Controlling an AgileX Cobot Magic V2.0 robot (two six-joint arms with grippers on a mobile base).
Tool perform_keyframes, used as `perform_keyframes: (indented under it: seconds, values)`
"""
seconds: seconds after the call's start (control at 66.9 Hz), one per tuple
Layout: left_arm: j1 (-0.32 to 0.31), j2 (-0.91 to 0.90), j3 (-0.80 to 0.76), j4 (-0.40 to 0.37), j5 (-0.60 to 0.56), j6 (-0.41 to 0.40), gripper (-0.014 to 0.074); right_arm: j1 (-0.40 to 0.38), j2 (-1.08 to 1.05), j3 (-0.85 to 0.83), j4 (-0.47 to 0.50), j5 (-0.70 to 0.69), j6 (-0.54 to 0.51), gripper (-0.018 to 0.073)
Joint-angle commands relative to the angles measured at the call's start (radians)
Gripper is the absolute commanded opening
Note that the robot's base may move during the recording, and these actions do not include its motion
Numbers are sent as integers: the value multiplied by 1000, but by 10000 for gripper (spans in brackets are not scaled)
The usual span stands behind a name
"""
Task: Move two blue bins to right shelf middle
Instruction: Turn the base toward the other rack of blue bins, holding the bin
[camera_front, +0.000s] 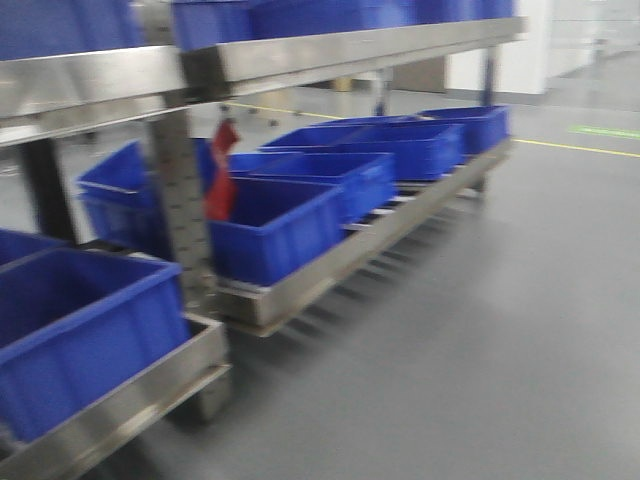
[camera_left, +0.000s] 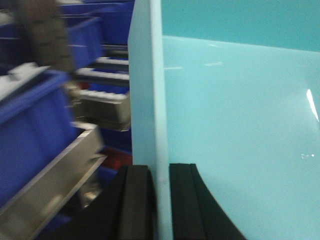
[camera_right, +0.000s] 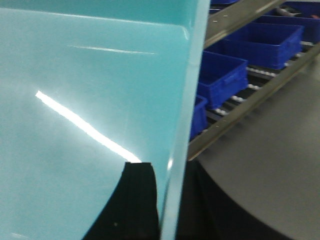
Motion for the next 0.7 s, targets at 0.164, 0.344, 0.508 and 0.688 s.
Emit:
perform_keyframes:
  seconds: [0.164,0.344,0.508,0.688]
  values:
    - [-10,-15,-17,-54,-73,-4,-111,7,-9,-10,36,-50,-18,-167]
    - [-10,-15,-17,-54,-73,-4,-111,7,-9,-10,36,-50,-18,-167]
    - [-10,-15,-17,-54,-73,-4,-111,7,-9,-10,36,-50,-18,-167]
    - [-10,-15,-17,-54,-73,-4,-111,7,-9,-10,36,-50,-18,-167]
